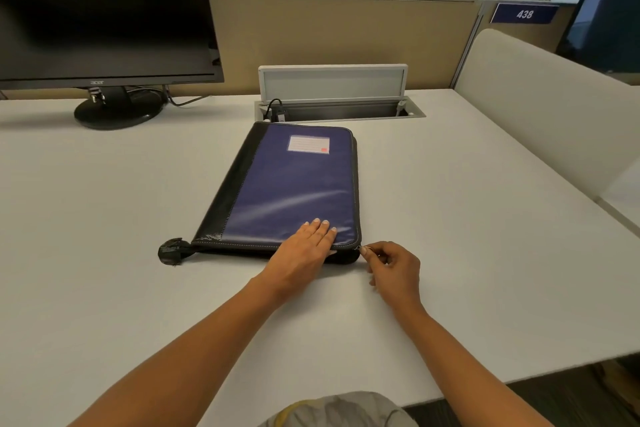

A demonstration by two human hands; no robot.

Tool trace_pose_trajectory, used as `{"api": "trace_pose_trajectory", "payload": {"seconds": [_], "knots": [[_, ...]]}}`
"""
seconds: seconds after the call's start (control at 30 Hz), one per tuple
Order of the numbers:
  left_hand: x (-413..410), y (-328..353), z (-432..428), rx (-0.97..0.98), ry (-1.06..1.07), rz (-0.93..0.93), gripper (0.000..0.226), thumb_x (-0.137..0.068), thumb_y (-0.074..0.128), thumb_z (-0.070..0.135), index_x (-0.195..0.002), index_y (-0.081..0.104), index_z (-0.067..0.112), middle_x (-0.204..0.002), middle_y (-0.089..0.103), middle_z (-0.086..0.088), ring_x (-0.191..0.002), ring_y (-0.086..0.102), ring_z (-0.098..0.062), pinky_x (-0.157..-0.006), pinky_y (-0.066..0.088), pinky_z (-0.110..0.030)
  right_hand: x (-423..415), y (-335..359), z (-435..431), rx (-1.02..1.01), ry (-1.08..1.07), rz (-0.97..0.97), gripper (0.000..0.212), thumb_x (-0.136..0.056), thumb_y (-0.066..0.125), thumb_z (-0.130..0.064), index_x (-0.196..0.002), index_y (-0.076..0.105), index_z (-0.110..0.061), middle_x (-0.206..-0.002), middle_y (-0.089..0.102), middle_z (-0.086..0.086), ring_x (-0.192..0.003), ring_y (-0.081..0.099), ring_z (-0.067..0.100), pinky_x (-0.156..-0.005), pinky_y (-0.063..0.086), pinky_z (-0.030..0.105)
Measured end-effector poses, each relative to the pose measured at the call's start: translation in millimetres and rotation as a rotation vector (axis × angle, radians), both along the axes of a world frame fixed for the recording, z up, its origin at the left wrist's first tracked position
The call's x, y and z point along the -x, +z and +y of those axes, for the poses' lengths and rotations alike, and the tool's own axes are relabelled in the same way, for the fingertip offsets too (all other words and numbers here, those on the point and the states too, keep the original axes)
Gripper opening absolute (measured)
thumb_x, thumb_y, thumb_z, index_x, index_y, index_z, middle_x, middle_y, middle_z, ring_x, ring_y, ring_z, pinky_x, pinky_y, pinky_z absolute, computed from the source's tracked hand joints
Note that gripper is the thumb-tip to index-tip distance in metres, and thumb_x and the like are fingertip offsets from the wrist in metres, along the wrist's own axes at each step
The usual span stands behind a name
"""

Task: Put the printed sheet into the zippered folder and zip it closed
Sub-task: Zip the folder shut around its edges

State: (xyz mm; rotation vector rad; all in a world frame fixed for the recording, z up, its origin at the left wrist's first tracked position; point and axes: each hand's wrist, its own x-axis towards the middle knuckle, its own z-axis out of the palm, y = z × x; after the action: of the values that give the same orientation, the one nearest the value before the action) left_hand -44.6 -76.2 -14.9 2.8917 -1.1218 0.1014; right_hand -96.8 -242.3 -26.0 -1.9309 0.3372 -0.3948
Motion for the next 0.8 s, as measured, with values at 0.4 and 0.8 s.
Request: {"api": "trace_pose_trajectory", "payload": {"seconds": [0.4, 0.8], "knots": [[8, 4, 23, 0.147, -0.103, -0.246, 0.054, -0.061, 0.080, 0.004, -0.110, 0.062, -0.004, -0.111, 0.065, -0.021, -0.103, 0.063, -0.031, -0.086, 0.050, -0.037, -13, 1, 8, 0.036, 0.116, 0.062, 0.004, -0.080, 0.068, -0.011, -0.078, 0.070, -0.011, -0.062, 0.060, -0.005, -0.056, 0.055, 0.012, -0.048, 0.052, 0.024], [5, 17, 22, 0.361, 0.037, -0.138, 0.044, -0.086, 0.059, 0.022, -0.123, 0.053, -0.001, -0.127, 0.056, -0.020, -0.117, 0.054, -0.035, -0.098, 0.035, -0.054, -12, 24, 11, -0.173, 0.206, 0.098, 0.010, -0.085, 0.063, -0.013, -0.080, 0.068, -0.021, -0.070, 0.065, -0.002, -0.059, 0.058, 0.009, -0.049, 0.046, 0.013]]}}
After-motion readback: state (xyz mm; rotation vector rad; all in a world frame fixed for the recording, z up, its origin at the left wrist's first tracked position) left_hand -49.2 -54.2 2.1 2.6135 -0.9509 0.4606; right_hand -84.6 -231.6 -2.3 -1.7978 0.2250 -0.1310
